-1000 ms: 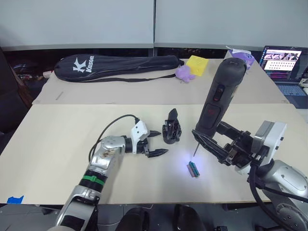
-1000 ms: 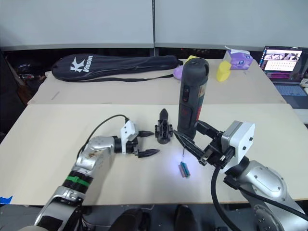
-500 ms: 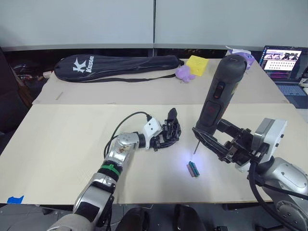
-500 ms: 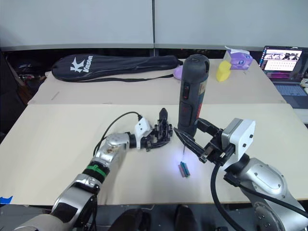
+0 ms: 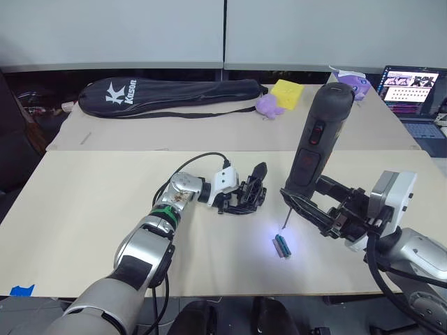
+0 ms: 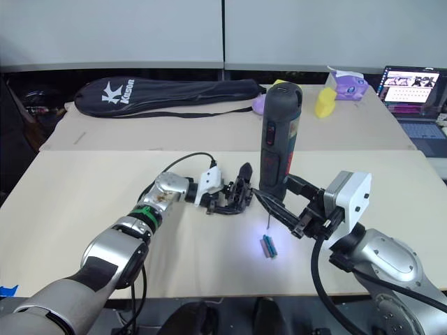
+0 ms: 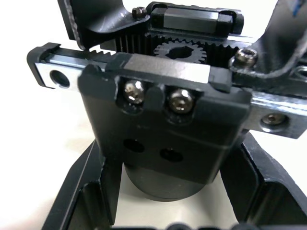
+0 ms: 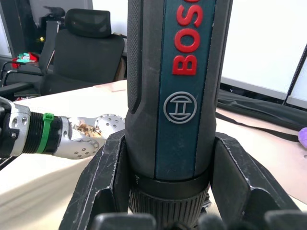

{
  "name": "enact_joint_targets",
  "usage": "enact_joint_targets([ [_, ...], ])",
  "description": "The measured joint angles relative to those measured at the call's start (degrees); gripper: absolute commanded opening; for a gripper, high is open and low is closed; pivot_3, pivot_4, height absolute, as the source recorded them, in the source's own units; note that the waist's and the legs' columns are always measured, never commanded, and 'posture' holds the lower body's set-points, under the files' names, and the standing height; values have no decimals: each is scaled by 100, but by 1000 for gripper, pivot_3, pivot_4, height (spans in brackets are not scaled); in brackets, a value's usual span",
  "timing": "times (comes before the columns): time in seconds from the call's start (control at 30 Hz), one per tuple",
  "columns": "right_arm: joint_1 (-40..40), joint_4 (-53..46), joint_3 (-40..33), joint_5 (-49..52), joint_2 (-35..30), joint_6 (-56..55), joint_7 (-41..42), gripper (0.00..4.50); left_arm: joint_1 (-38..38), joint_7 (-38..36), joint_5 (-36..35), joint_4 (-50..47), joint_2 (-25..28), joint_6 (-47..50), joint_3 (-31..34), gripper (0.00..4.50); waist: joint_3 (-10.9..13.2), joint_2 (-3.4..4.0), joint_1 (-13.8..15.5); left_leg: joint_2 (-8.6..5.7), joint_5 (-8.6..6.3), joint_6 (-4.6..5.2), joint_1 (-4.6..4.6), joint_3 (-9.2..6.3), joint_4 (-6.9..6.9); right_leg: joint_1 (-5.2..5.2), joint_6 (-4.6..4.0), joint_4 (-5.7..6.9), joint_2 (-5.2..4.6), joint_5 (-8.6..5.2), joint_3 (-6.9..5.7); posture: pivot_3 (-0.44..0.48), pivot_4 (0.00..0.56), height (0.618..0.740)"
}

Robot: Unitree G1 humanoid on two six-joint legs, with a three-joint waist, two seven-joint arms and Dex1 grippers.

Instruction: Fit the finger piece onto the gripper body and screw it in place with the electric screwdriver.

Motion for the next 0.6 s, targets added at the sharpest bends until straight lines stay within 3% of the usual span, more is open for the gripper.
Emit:
enact_joint_targets([
  [0.1,-65,1,-2,4,0,1,1,1919,78,-34,-28,-21,94,136,154,4471,0,0,-24,2,-2,2,3,-1,-1,-3,0,1,0,0,0,0,150,723],
  [0.33,-269,58,20,114,2,11,-3,1919,1151,-36,-320,-1526,290,548,402,4500,-1,2,-64,4,6,-12,9,-3,-2,-5,0,3,0,0,10,0,150,723],
  [0.4,-303,108,61,117,28,12,-4,1919,1760,319,-475,-2629,313,1184,464,4500,-2,3,-65,6,9,-17,11,-3,-3,-5,0,3,0,0,19,0,150,723],
  [0.6,-457,299,263,105,89,12,-3,1919,2790,1137,-502,-4474,323,2146,380,4500,-2,3,-55,6,19,-36,19,-2,-4,-4,0,1,0,-1,30,0,150,723],
])
